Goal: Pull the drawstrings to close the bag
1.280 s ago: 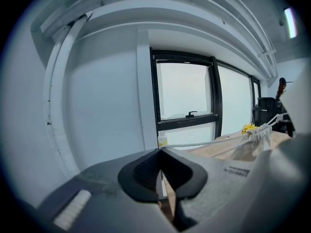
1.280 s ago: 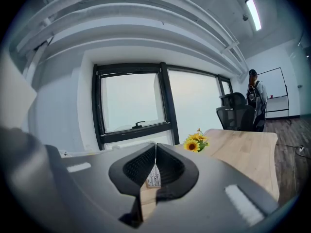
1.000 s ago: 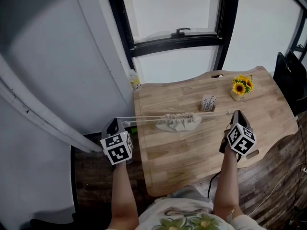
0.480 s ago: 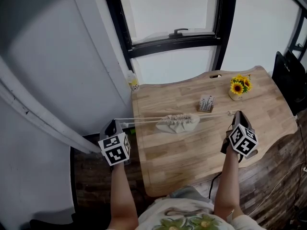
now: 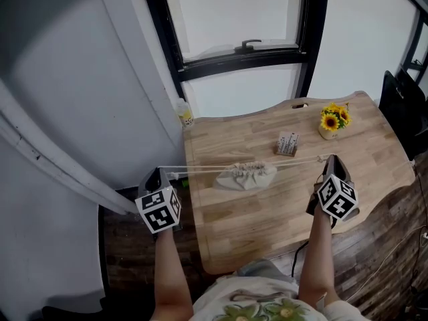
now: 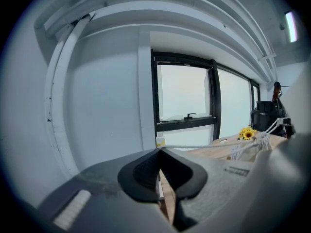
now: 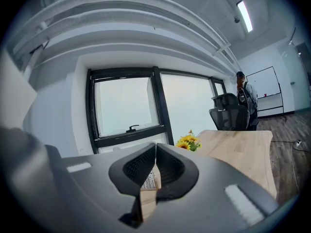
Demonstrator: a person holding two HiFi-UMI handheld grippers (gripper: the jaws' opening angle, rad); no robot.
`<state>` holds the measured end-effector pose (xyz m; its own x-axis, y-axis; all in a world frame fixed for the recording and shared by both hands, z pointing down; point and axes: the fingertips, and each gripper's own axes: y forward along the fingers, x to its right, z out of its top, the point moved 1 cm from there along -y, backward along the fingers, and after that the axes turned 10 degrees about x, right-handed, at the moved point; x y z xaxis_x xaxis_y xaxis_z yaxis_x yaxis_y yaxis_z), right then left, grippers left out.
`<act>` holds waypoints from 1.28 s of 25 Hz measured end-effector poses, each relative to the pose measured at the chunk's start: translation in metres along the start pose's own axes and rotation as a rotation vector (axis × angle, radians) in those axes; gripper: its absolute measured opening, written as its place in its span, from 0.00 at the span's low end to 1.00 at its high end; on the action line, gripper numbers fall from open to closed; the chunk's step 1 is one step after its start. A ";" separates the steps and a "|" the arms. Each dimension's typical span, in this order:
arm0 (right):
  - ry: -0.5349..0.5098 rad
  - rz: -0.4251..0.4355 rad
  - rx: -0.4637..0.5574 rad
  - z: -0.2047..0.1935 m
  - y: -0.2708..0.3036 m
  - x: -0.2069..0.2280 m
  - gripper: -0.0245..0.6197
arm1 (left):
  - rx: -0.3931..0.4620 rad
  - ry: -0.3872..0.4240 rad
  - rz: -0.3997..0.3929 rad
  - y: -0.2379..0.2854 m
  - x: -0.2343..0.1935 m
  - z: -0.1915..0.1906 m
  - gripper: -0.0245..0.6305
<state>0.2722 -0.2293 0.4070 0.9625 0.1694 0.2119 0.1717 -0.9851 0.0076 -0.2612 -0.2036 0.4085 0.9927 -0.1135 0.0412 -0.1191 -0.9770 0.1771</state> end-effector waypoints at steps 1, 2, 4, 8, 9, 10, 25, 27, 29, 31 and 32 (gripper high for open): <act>0.002 0.000 0.005 0.001 -0.001 0.000 0.06 | 0.007 -0.001 -0.002 0.000 0.001 0.002 0.05; 0.005 0.001 0.008 0.002 -0.001 0.000 0.06 | 0.011 0.000 -0.005 0.000 0.001 0.003 0.05; 0.000 0.004 0.013 0.005 -0.003 0.000 0.06 | 0.015 0.004 -0.013 -0.001 0.003 0.004 0.05; -0.008 0.020 0.028 0.011 -0.005 -0.002 0.06 | 0.030 0.017 -0.024 -0.001 0.008 0.006 0.05; -0.007 0.026 0.031 0.012 -0.005 -0.004 0.06 | 0.037 0.020 -0.023 -0.001 0.009 0.007 0.05; -0.009 0.032 0.034 0.012 -0.006 -0.005 0.06 | 0.042 0.022 -0.023 -0.001 0.010 0.008 0.05; -0.063 0.081 0.091 0.032 -0.011 -0.021 0.05 | 0.137 0.033 -0.035 -0.005 0.014 0.032 0.05; -0.067 0.083 0.095 0.034 -0.012 -0.022 0.05 | 0.139 0.031 -0.035 -0.004 0.014 0.032 0.05; -0.069 0.084 0.097 0.036 -0.012 -0.023 0.05 | 0.141 0.030 -0.035 -0.004 0.013 0.033 0.05; -0.071 0.083 0.097 0.037 -0.013 -0.023 0.05 | 0.142 0.030 -0.036 -0.004 0.013 0.034 0.05; -0.072 0.082 0.097 0.038 -0.013 -0.023 0.05 | 0.142 0.030 -0.036 -0.004 0.012 0.034 0.05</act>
<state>0.2555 -0.2196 0.3652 0.9861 0.0934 0.1377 0.1079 -0.9889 -0.1023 -0.2476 -0.2067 0.3750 0.9950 -0.0742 0.0673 -0.0769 -0.9963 0.0378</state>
